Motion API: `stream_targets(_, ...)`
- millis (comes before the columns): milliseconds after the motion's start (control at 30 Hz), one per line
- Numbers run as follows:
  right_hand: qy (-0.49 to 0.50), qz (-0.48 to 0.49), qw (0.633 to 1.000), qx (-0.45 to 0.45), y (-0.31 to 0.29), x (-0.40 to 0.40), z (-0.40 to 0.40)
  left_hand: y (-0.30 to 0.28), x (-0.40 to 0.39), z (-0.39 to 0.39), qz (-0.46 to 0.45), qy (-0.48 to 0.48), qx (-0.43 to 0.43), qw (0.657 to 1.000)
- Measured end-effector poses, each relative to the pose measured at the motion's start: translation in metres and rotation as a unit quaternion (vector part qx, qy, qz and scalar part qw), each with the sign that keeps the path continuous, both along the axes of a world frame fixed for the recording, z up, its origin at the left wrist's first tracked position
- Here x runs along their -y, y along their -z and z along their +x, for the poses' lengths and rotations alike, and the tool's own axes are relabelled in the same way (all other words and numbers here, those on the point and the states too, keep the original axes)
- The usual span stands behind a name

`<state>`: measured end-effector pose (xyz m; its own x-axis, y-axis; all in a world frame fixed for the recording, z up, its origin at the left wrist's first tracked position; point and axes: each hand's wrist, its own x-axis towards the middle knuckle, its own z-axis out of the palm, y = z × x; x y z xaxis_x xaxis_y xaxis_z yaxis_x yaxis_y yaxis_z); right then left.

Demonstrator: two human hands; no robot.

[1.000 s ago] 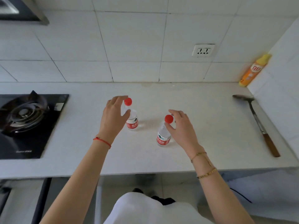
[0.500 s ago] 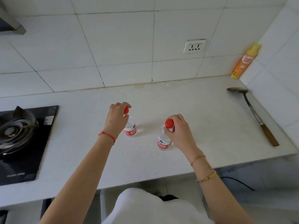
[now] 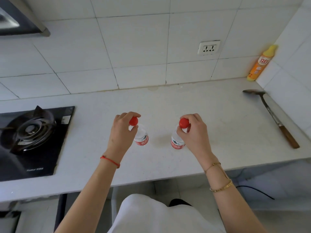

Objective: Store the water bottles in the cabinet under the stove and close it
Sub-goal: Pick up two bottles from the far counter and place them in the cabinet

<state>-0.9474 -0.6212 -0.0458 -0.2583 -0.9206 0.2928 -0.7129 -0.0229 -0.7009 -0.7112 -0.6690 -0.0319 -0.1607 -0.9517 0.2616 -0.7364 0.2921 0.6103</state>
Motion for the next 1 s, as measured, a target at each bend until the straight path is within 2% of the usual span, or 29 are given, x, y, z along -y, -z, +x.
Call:
stream_targets(300, -0.107, -0.016, 0.994, 0.013, -0.004, -0.053, 0.013, -0.008, -0.122, 0.013, 0.02, -0.122, -0.003, 0.992)
stream_targets(533, -0.237, -0.006, 0.972, -0.003, -0.004, -0.119, 0.03, -0.008, -0.252, 0.016, 0.034, -0.264, -0.021, 0.964)
stream_targets(700, -0.319, 0.011, 0.948, -0.009, -0.002, -0.165, 0.056, -0.008, -0.338, 0.022, 0.043, -0.345, -0.024, 0.937)
stream_targets(1000, -0.482, 0.042, 0.875, -0.002, -0.007, -0.247, 0.13, -0.008, -0.47, 0.046, 0.032, -0.48, -0.032, 0.876)
